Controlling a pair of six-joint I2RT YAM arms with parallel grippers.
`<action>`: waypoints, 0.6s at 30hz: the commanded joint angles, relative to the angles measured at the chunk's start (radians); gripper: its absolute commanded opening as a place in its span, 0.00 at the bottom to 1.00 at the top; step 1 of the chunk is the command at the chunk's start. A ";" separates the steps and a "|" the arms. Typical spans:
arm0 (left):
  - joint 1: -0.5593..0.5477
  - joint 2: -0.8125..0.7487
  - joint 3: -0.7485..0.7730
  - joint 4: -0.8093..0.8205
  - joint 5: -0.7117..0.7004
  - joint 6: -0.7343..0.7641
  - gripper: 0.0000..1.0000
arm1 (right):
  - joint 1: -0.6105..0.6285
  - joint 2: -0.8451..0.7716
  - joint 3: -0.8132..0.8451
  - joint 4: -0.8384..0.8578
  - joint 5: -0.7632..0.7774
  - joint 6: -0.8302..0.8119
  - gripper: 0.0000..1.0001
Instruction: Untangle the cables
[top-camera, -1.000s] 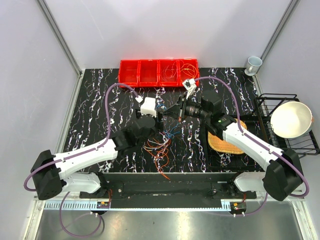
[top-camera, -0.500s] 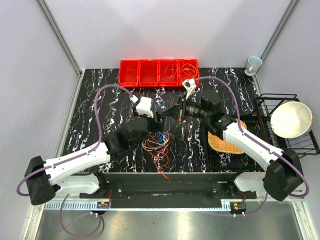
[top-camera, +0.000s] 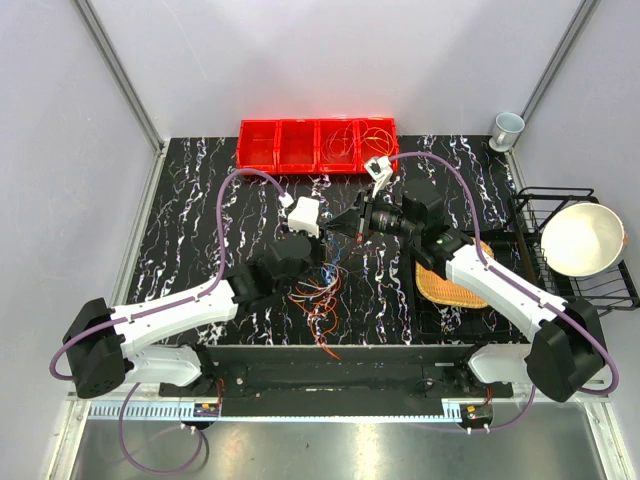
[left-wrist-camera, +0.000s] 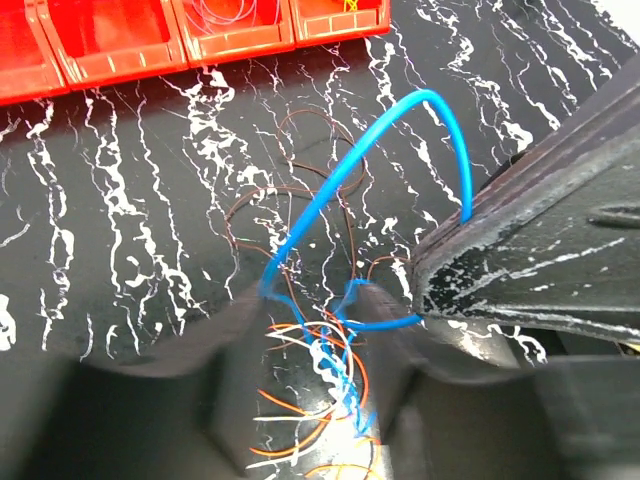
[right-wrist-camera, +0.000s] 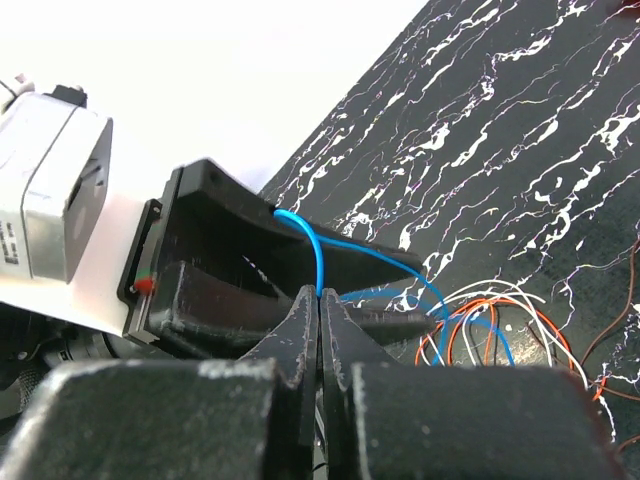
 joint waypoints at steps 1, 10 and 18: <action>-0.003 -0.009 0.035 0.095 -0.023 0.027 0.25 | 0.007 -0.018 0.047 0.035 -0.028 0.007 0.00; -0.003 -0.052 -0.003 0.119 -0.018 0.035 0.00 | 0.007 -0.004 0.061 0.023 -0.034 0.004 0.00; -0.003 -0.095 -0.005 0.087 -0.051 0.026 0.00 | 0.006 -0.009 0.087 -0.057 0.016 -0.031 0.36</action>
